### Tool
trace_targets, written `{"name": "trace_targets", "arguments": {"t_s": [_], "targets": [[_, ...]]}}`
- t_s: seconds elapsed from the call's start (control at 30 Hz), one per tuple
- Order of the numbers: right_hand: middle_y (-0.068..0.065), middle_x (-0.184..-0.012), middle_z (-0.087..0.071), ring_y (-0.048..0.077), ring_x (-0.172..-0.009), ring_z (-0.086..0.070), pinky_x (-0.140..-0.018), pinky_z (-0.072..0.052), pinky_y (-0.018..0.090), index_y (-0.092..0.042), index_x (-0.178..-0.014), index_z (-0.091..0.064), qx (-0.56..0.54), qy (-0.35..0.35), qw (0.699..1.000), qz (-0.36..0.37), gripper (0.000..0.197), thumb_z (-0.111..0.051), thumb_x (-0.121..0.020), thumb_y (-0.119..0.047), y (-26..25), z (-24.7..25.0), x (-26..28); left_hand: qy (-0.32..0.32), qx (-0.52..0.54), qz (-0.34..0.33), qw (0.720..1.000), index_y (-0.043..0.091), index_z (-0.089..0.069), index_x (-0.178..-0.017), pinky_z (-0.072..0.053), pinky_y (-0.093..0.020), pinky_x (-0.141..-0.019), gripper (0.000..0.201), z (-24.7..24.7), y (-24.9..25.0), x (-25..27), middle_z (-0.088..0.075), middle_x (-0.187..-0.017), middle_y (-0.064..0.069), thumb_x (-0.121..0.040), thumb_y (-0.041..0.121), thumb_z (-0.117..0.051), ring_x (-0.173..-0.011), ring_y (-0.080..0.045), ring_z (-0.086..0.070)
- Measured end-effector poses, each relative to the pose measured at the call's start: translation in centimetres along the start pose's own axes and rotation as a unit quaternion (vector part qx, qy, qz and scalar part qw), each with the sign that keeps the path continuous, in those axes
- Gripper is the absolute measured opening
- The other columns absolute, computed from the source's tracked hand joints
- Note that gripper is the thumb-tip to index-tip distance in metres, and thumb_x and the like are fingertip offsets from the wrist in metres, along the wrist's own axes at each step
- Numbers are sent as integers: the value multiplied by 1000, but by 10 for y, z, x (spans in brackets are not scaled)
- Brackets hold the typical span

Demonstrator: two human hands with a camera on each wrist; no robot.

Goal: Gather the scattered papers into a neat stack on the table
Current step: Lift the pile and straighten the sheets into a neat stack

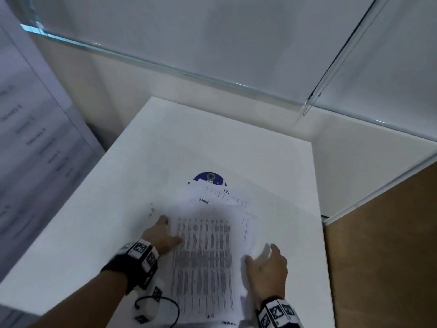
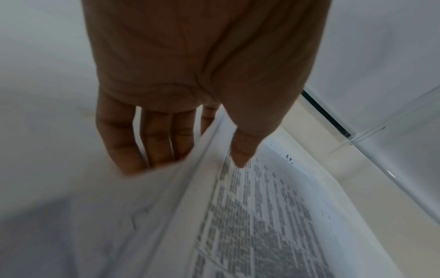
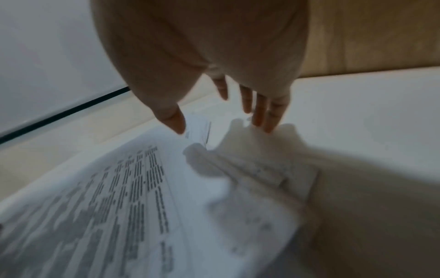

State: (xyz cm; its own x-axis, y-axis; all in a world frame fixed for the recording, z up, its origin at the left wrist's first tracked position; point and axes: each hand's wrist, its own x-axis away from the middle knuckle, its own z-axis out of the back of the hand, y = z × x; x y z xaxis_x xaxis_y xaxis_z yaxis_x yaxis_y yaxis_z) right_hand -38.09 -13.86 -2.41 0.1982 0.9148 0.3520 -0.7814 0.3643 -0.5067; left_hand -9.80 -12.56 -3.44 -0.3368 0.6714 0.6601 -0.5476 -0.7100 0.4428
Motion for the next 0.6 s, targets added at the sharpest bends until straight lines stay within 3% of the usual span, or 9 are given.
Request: {"name": "trace_targets", "arguments": {"t_s": [0.07, 0.23, 0.37, 0.47, 0.53, 0.6], "targets": [[20, -121, -56, 40, -113, -53, -93, -51, 46, -6, -115, -54, 66, -37, 993, -91, 69, -71, -69, -54, -8, -5, -3, 2, -14, 7, 1000, 11, -42, -137, -44, -27, -78, 68, 4, -4, 0, -60, -130, -15, -87, 54, -61, -112, -33, -63], [19, -126, -49, 38, -119, -48, -91, -45, 43, -7, -121, -50, 84, -114, 988, -56, 80, -68, -70, -65, -35, -33, -1, 5, -17, -48, 999, 8, -47, -128, -50, -32, -91, 53, -13, 22, 10, -60, -129, -15, -91, 45, -54, -112, -32, -60], [18, -131, -52, 31, -114, -54, -92, -46, 38, -7, -134, -46, 6, -137, 989, -47, 85, -70, -74, -62, -37, -31, 1, -6, 18, -50, 999, 15, -30, -139, -54, -40, -91, 75, -12, 30, 10, -63, -126, -17, -78, 44, -62, -108, -37, -64], [9, -108, -65, 19, -87, -59, -78, -49, 31, -8, -129, -52, -20, -117, 992, -33, 76, -72, -76, -59, -24, -23, 5, -55, 16, -57, 997, 15, -37, -132, -52, -37, -94, 77, 3, 21, -4, -61, -126, -12, -69, 42, -72, -113, -33, -62], [6, -100, -66, 20, -88, -62, -81, -52, 33, -12, -127, -54, -17, -108, 993, -35, 78, -71, -70, -62, -19, -22, 12, -107, 32, -112, 987, 22, -36, -140, -48, -45, -103, 94, 8, 8, -14, -58, -134, -6, -56, 43, -74, -122, -28, -58], [7, -104, -65, 22, -91, -61, -78, -50, 32, -12, -129, -53, -18, -106, 994, -37, 77, -73, -71, -59, -19, -26, 17, -133, 74, -137, 979, 31, -32, -143, -49, -52, -103, 94, 6, -2, -22, -60, -133, -2, -59, 29, -73, -122, -26, -59]]}}
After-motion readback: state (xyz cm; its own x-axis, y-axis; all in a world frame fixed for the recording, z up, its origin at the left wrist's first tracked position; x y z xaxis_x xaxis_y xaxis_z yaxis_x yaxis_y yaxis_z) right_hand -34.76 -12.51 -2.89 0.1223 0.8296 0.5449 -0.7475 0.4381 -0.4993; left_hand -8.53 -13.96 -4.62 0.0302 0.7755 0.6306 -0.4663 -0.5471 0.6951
